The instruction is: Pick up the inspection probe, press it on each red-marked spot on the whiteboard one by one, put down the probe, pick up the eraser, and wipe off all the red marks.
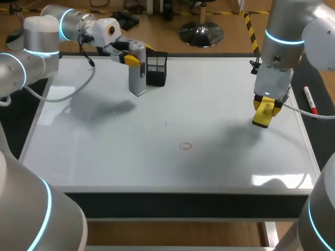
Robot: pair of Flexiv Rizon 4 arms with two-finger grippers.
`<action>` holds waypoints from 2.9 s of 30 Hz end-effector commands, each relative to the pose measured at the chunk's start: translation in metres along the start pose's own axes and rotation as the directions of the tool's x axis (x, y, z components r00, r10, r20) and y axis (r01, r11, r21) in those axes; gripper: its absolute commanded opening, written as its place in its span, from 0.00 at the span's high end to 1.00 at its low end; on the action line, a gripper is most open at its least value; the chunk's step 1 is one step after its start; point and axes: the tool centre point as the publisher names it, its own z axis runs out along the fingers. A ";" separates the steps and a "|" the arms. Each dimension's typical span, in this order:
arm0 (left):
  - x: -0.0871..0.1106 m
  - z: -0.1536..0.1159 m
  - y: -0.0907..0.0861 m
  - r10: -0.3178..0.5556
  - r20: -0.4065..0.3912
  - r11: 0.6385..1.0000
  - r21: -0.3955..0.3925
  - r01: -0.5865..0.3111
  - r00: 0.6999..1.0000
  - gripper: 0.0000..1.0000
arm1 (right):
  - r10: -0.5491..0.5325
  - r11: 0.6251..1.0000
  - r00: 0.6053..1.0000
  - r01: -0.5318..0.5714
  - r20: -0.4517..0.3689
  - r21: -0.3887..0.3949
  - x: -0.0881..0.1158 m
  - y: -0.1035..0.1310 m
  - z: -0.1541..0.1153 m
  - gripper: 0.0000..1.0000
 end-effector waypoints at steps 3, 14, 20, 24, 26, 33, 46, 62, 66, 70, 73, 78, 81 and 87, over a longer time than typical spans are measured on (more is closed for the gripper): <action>0.001 -0.011 0.005 -0.012 -0.020 1.000 0.021 0.012 1.000 1.00 | -0.001 1.000 1.000 0.001 -0.003 0.001 0.000 0.000 -0.001 1.00; 0.004 -0.018 0.008 -0.011 0.020 0.999 0.042 0.010 1.000 1.00 | -0.001 1.000 1.000 0.001 -0.003 0.001 0.000 0.000 -0.001 1.00; 0.004 -0.018 0.008 -0.011 0.020 0.999 0.042 0.010 1.000 1.00 | -0.001 1.000 1.000 0.001 -0.003 0.001 0.000 0.000 -0.001 1.00; 0.004 -0.018 0.008 -0.011 0.020 0.999 0.042 0.010 1.000 1.00 | -0.001 1.000 1.000 0.001 -0.003 0.001 0.000 0.000 -0.001 1.00; 0.004 -0.018 0.008 -0.011 0.020 0.999 0.042 0.010 1.000 1.00 | -0.001 1.000 1.000 0.001 -0.003 0.001 0.000 0.000 -0.001 1.00; 0.004 -0.018 0.008 -0.011 0.020 0.999 0.042 0.010 1.000 1.00 | -0.075 0.997 0.996 0.076 -0.044 0.014 -0.036 0.043 -0.002 1.00; 0.004 -0.018 0.008 -0.011 0.020 0.999 0.042 0.010 1.000 1.00 | -0.200 0.979 0.979 0.202 -0.046 0.034 -0.113 0.118 -0.003 1.00; 0.004 -0.018 0.008 -0.011 0.020 0.999 0.042 0.010 1.000 1.00 | -0.362 0.931 0.931 0.364 -0.056 0.027 -0.188 0.187 0.022 1.00; 0.004 -0.018 0.008 -0.011 0.020 0.999 0.042 0.010 1.000 1.00 | -0.389 0.920 0.919 0.391 -0.065 0.013 -0.195 0.201 0.031 1.00; 0.004 -0.018 0.008 -0.011 0.020 0.999 0.042 0.010 1.000 1.00 | -0.407 0.913 0.910 0.408 -0.082 0.001 -0.200 0.209 0.038 1.00; 0.004 -0.018 0.008 -0.011 0.020 0.999 0.042 0.010 1.000 1.00 | -0.429 0.903 0.899 0.430 -0.084 0.000 -0.204 0.213 0.041 1.00; 0.004 -0.018 0.008 -0.011 0.020 0.999 0.042 0.010 1.000 1.00 | -0.438 0.898 0.896 0.439 -0.075 -0.008 -0.209 0.214 0.050 1.00; 0.004 -0.018 0.008 -0.011 0.020 0.999 0.042 0.010 1.000 1.00 | -0.446 0.895 0.893 0.446 -0.067 -0.008 -0.210 0.212 0.054 1.00; 0.004 -0.018 0.008 -0.011 0.020 0.999 0.042 0.010 1.000 1.00 | -0.453 0.891 0.890 0.454 -0.054 -0.008 -0.212 0.207 0.062 1.00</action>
